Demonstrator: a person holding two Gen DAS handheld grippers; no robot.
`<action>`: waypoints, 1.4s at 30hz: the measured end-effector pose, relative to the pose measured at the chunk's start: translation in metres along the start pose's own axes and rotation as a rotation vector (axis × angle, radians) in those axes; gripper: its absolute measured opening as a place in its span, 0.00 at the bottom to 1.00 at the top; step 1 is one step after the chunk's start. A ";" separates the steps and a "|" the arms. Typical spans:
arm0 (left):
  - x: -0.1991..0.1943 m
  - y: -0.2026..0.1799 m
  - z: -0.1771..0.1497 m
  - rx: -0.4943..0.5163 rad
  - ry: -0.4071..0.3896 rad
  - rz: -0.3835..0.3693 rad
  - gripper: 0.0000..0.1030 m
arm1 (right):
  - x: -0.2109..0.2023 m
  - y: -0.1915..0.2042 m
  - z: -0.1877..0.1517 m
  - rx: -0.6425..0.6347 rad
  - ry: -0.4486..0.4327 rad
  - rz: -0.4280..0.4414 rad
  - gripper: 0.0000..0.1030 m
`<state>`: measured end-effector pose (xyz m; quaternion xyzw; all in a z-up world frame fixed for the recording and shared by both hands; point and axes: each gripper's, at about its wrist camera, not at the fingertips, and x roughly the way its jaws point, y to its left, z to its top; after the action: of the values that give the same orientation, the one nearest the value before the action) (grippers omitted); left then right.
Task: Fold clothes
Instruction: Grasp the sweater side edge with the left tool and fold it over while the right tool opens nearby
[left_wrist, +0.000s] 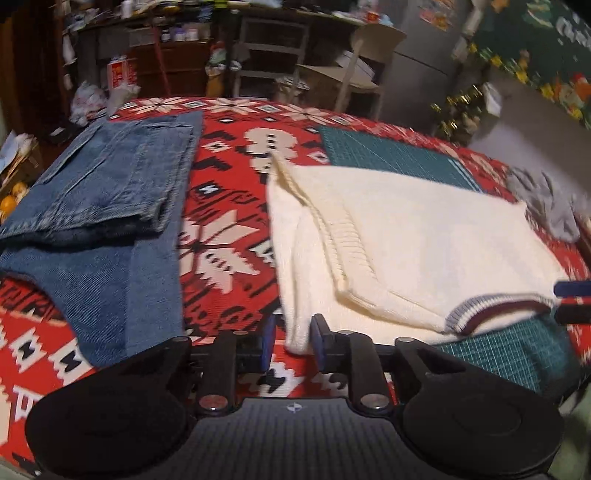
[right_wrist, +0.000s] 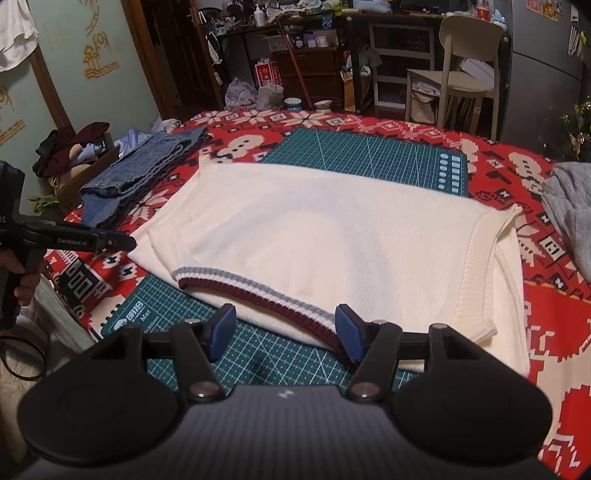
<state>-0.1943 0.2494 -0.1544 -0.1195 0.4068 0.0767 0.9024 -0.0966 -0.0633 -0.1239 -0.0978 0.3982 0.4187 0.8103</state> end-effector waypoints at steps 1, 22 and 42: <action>0.001 -0.003 0.001 0.014 0.008 -0.002 0.19 | 0.001 0.000 -0.001 0.000 0.003 0.001 0.62; -0.048 -0.083 0.066 0.204 -0.166 -0.216 0.04 | -0.020 -0.018 0.025 0.081 -0.102 -0.012 0.62; 0.049 -0.181 0.045 0.300 0.083 -0.373 0.20 | -0.018 -0.052 0.023 0.181 -0.104 -0.035 0.62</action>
<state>-0.0872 0.0904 -0.1352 -0.0603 0.4213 -0.1575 0.8911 -0.0503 -0.0951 -0.1048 -0.0092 0.3903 0.3714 0.8424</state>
